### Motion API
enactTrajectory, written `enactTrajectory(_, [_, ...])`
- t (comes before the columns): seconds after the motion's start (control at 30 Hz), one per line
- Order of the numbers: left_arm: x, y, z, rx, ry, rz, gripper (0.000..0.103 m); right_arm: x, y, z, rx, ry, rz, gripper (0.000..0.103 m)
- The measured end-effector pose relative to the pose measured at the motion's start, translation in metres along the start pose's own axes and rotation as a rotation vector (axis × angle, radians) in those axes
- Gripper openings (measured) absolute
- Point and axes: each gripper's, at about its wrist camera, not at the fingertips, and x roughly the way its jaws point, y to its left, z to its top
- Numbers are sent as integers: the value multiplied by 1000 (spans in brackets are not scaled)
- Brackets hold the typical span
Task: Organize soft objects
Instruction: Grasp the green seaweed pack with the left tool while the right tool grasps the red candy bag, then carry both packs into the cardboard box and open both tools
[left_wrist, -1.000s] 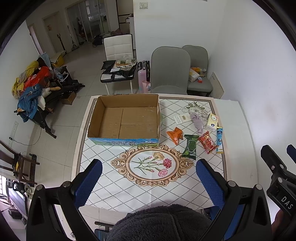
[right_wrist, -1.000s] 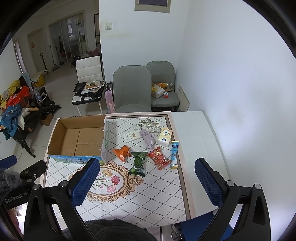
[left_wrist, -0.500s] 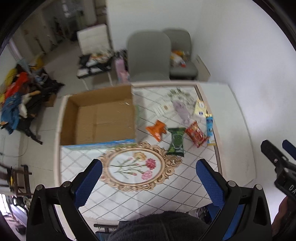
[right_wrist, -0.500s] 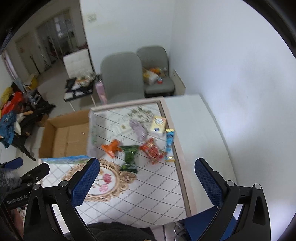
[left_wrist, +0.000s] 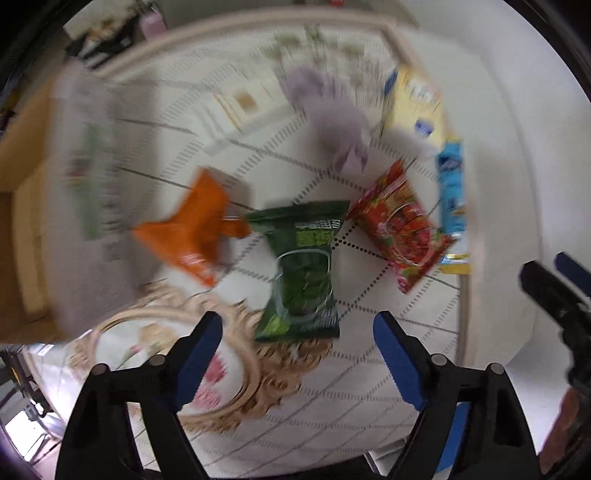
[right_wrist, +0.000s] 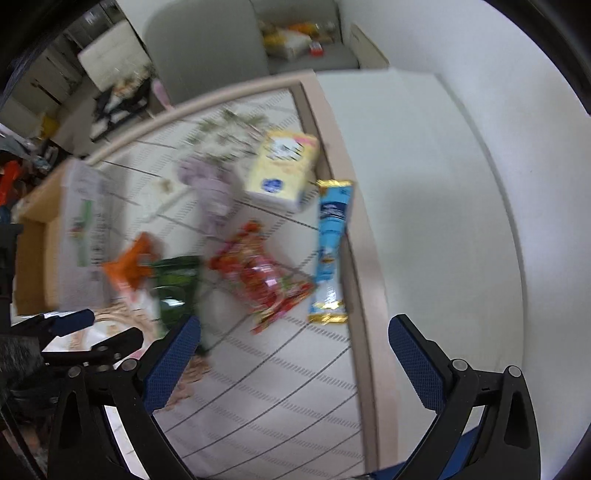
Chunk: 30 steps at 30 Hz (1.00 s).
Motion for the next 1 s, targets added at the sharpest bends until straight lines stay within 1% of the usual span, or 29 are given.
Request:
enactTrajectory(0.03, [18,-2,7,-1,31,7,74,10,-1,5,-5,12,6,102])
enactTrajectory(0.07, [31,-2,10,-4,51,10,63,23,-1,10,-17,30,17,102])
enactTrajectory(0.1, [46,-1,14,-9,74,28,41,32,1,13,-31,44,21,102])
enactTrajectory(0.13, [54,1,15,-14,87,34,35,40,5,15,-50,59,26,102])
enactTrajectory(0.37, [68,28,-3,-89,87,43,35,92,51,24,-232,149,25,101])
enactTrajectory(0.47, [72,31,-6,-103,86,33,35,115,71,28,-285,191,0,101])
enactTrajectory(0.5, [73,32,-7,-107,87,33,34,122,76,29,-292,212,-3,99])
enactTrajectory(0.53, [73,32,-8,-106,82,33,34,129,81,30,-294,230,-3,86])
enactTrajectory(0.57, [67,34,-8,-105,80,37,33,137,84,30,-292,255,-15,70])
enactTrajectory(0.6, [65,34,-10,-104,76,44,33,142,86,30,-286,272,-24,64])
enactTrajectory(0.63, [59,35,-9,-104,75,47,33,145,87,29,-273,280,-28,60])
enactTrajectory(0.7, [50,32,-12,-102,62,49,33,144,84,28,-223,287,-19,56])
enactTrajectory(0.77, [35,26,-16,-98,42,48,33,141,78,23,-171,312,4,51])
enactTrajectory(0.87, [9,23,-30,-86,2,37,32,124,70,13,-128,297,32,50])
enactTrajectory(1.0, [-35,20,-48,-74,-57,12,32,93,65,-3,-65,276,85,49])
